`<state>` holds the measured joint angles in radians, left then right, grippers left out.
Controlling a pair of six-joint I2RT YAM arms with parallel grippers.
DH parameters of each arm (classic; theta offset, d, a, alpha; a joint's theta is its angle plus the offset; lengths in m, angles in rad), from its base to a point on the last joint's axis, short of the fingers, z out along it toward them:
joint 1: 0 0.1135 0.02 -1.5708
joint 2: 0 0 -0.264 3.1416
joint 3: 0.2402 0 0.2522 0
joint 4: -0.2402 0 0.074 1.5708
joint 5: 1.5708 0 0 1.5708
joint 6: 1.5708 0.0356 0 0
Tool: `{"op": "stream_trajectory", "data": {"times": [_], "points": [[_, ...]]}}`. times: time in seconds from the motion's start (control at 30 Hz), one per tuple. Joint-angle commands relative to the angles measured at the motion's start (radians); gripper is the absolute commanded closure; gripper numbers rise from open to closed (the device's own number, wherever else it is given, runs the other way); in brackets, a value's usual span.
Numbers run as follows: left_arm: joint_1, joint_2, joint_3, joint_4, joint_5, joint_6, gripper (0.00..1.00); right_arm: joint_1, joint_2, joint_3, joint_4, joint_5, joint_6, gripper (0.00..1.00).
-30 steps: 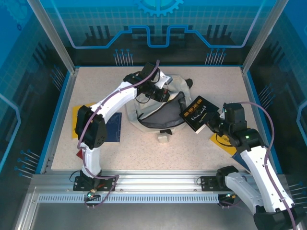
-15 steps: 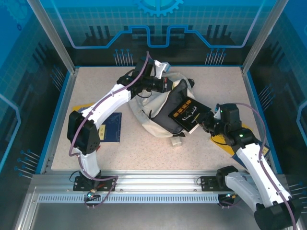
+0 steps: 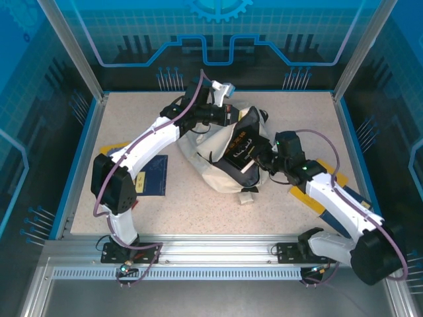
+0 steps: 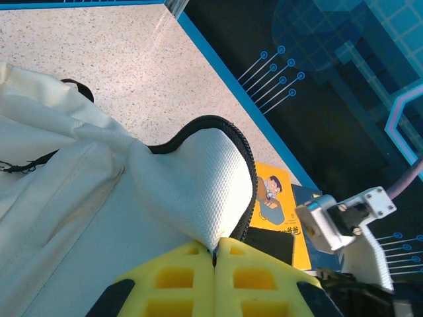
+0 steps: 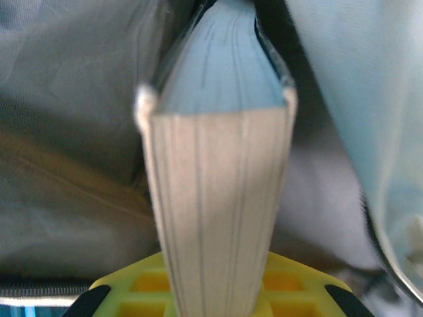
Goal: Pack books, pencil case, and school supplies into a backpack
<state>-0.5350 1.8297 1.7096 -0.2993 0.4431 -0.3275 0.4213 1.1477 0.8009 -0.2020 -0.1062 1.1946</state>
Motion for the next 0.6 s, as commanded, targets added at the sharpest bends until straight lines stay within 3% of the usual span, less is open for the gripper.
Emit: {"op": "stream_trajectory", "data": {"times": [0.0, 0.2, 0.57], "points": [[-0.008, -0.046, 0.004, 0.101, 0.025, -0.032, 1.0, 0.035, 0.064, 0.042, 0.293, 0.117, 0.057, 1.0], [-0.007, -0.048, 0.003, 0.108, 0.004, -0.055, 1.0, 0.043, 0.208, 0.06, 0.46, 0.225, 0.097, 1.0], [-0.008, -0.04, -0.002, 0.141, 0.007, -0.08, 1.0, 0.057, 0.525, 0.184, 0.663, 0.2, 0.152, 1.0]]}}
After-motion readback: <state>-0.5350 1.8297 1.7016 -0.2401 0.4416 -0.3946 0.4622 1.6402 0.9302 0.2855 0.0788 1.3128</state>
